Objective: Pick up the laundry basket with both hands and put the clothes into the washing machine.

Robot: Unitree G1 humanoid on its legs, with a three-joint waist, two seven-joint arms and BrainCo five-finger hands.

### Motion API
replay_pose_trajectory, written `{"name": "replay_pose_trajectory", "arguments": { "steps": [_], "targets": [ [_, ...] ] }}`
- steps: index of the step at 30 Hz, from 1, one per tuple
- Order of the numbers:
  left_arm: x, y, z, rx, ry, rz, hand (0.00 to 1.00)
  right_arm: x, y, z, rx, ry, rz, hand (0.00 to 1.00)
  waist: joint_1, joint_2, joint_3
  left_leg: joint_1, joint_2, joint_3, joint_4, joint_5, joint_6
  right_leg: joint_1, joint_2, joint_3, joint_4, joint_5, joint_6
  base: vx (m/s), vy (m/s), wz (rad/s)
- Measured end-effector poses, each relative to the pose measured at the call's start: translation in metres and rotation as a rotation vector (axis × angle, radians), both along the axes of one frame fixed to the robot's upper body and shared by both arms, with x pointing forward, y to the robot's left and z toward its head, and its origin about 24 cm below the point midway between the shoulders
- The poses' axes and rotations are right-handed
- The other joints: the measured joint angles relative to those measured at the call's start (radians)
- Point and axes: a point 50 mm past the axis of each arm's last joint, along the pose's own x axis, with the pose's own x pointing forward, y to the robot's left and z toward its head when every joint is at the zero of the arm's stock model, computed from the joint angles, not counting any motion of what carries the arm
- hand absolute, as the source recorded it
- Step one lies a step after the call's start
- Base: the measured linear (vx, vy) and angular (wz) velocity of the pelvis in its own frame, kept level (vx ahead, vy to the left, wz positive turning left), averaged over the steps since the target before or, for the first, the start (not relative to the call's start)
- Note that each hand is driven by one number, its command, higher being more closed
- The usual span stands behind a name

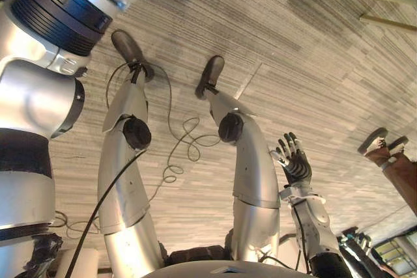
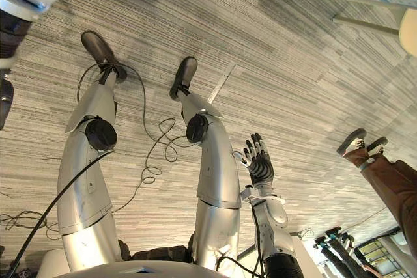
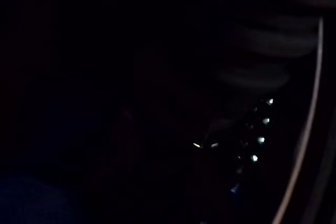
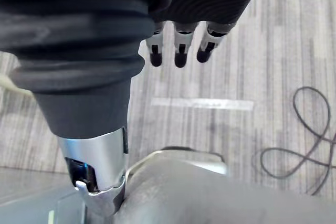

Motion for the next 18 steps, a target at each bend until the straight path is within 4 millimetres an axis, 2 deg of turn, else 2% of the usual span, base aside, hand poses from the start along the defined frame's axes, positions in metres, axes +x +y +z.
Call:
{"name": "replay_pose_trajectory", "arguments": {
  "steps": [5, 9, 10, 13, 16, 17, 18],
  "targets": [
    [-0.013, 0.004, 0.015, -0.091, -0.040, -0.056, 1.00, -0.001, 0.000, -0.002, 0.000, 0.010, -0.003, 0.00, 0.000, 0.000, 0.000, 0.021, -0.007, 0.022, -0.020, 0.002, -0.001, 0.006, -0.004, 0.012, -0.009, 0.015, 0.006, -0.07, -0.007, 0.00],
    [-0.024, 0.013, 0.028, -0.269, 0.029, -0.273, 1.00, -0.002, 0.001, -0.006, 0.002, 0.027, 0.001, 0.00, -0.007, 0.001, 0.000, 0.058, -0.027, 0.025, -0.074, 0.028, -0.007, 0.030, -0.004, 0.010, -0.039, 0.027, 0.001, -0.07, -0.021, 0.06],
    [-0.026, 0.014, 0.029, -0.310, 0.055, -0.340, 1.00, -0.002, 0.001, -0.007, 0.002, 0.031, 0.002, 0.00, -0.009, 0.001, 0.000, 0.064, -0.031, 0.025, -0.089, 0.039, 0.001, 0.034, -0.003, 0.007, -0.044, 0.032, 0.005, -0.06, -0.025, 0.05],
    [-0.029, 0.021, 0.023, -0.395, 0.175, -0.577, 1.00, -0.002, 0.002, -0.006, -0.021, 0.032, 0.012, 0.00, -0.025, 0.003, 0.001, 0.071, -0.033, 0.025, -0.107, 0.053, 0.011, 0.035, 0.001, 0.004, -0.049, 0.034, 0.001, -0.07, -0.049, 0.00],
    [-0.029, 0.019, 0.016, -0.399, 0.297, -0.797, 1.00, -0.002, 0.002, -0.007, -0.037, 0.045, 0.015, 0.00, -0.024, 0.003, 0.001, 0.071, -0.029, 0.023, -0.108, 0.054, 0.011, 0.037, 0.008, 0.005, -0.054, 0.035, -0.001, -0.06, -0.047, -0.05],
    [-0.028, 0.018, 0.014, -0.390, 0.347, -0.848, 0.00, -0.002, 0.001, -0.007, -0.049, 0.048, 0.008, 0.00, -0.023, 0.003, 0.001, 0.071, -0.028, 0.022, -0.108, 0.054, 0.013, 0.038, 0.009, 0.003, -0.055, 0.035, -0.001, -0.07, -0.052, -0.01],
    [-0.025, 0.019, 0.011, -0.362, 0.368, -0.852, 0.00, -0.002, 0.001, -0.007, -0.054, 0.052, 0.002, 0.00, -0.021, 0.004, 0.001, 0.071, -0.027, 0.022, -0.108, 0.054, 0.013, 0.038, 0.010, 0.003, -0.055, 0.035, -0.001, -0.08, -0.061, 0.00]
  ]
}}
